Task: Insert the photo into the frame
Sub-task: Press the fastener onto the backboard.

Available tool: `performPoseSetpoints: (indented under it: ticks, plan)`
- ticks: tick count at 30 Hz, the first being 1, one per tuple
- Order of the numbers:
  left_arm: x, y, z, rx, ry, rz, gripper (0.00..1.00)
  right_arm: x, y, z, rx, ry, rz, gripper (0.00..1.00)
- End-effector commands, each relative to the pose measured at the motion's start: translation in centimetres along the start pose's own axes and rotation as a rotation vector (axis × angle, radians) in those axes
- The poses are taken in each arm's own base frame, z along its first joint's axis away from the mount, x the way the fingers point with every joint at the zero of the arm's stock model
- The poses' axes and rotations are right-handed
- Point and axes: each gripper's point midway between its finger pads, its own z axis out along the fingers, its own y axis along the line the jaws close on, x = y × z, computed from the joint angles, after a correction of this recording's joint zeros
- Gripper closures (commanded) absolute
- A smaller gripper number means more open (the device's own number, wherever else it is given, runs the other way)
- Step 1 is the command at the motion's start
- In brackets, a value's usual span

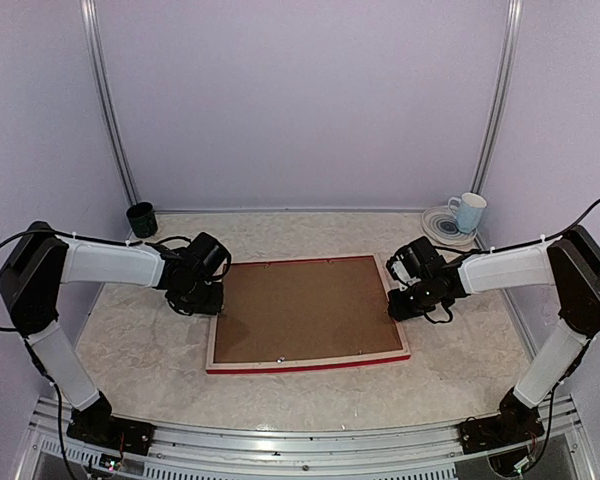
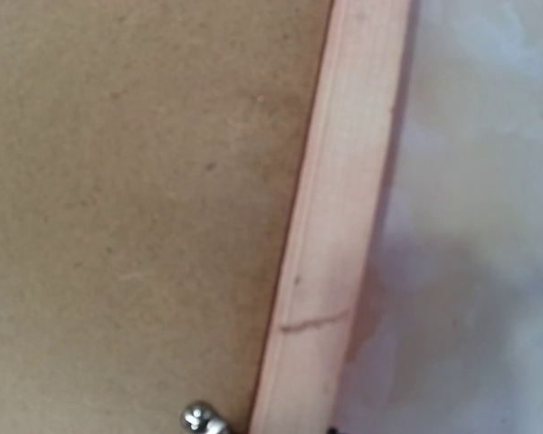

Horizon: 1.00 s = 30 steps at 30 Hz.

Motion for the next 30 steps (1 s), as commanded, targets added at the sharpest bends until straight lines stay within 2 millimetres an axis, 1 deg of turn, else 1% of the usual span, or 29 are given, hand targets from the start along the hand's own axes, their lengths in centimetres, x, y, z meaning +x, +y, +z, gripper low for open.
performPoseSetpoints:
  ticks: [1,4,8,14,24,30]
  plan:
    - [-3.0,-1.4,-2.6,0.076,-0.107,-0.020,0.71,1.2,-0.2,0.2,0.018,0.026,-0.026,0.78]
    - [-3.0,-1.2,-2.4,0.059,-0.102,-0.012,0.71,1.2,-0.1,0.2,0.014,0.026,-0.026,0.78]
    - [-2.1,-1.3,-1.2,0.045,-0.063,-0.002,0.71,1.2,-0.2,0.2,0.016,0.025,-0.027,0.78]
    - [-1.0,-1.4,-0.1,0.034,-0.022,0.011,0.71,1.1,-0.2,0.0,0.016,0.022,-0.028,0.78]
    - [0.0,-1.6,0.8,0.027,0.006,0.022,0.71,1.1,-0.2,-0.1,0.014,0.019,-0.029,0.78]
    - [0.7,-1.3,1.4,-0.003,0.029,0.034,0.71,1.1,-0.2,-0.1,0.012,0.019,-0.030,0.78]
